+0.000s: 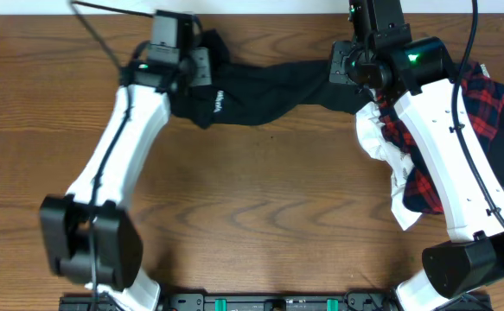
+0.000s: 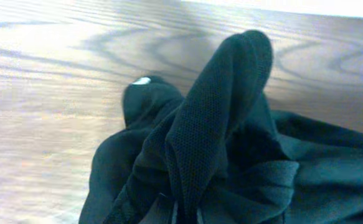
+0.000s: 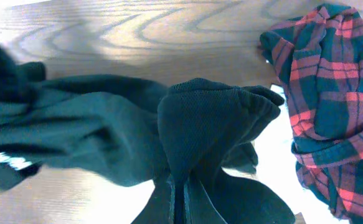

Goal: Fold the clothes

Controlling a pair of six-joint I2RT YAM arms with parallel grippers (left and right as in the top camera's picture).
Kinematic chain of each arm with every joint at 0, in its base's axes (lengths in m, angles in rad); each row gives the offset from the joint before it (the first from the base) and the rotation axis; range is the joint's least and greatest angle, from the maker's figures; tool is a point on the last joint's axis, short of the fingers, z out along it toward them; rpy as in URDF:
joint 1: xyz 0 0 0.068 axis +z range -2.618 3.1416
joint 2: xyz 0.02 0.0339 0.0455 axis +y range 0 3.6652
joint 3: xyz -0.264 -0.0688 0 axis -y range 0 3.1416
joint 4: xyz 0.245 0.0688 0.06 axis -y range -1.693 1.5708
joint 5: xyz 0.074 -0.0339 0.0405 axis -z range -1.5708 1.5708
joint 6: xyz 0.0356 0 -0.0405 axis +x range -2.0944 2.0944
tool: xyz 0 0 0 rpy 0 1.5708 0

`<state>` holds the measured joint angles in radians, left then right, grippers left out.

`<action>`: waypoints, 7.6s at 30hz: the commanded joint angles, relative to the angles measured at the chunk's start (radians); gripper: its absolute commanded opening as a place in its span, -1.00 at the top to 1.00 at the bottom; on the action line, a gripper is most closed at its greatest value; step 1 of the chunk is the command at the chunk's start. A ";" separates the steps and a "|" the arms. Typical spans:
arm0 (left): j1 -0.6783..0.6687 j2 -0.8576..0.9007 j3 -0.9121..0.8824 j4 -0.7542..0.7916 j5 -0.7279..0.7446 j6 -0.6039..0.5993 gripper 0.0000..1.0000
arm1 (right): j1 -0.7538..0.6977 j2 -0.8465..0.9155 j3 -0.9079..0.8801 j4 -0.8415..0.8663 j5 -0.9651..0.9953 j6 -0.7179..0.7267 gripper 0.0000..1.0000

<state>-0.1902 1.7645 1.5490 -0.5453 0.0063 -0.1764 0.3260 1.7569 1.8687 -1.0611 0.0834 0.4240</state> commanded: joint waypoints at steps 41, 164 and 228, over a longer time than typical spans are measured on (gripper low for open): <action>0.016 0.189 0.010 -0.005 0.121 -0.021 -0.01 | 0.021 -0.016 0.001 -0.001 0.017 -0.010 0.97; 0.185 -0.845 0.009 -0.263 -0.130 -0.025 0.88 | 0.130 -0.320 0.001 -0.494 0.022 0.121 0.98; -0.322 0.255 0.009 -0.352 0.480 -0.110 -0.15 | 0.130 -0.298 0.001 -0.386 0.063 0.087 0.97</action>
<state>-0.4927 1.9793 1.5494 -0.9001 0.4725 -0.2882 0.4438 1.4593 1.8687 -1.4528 0.1287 0.5217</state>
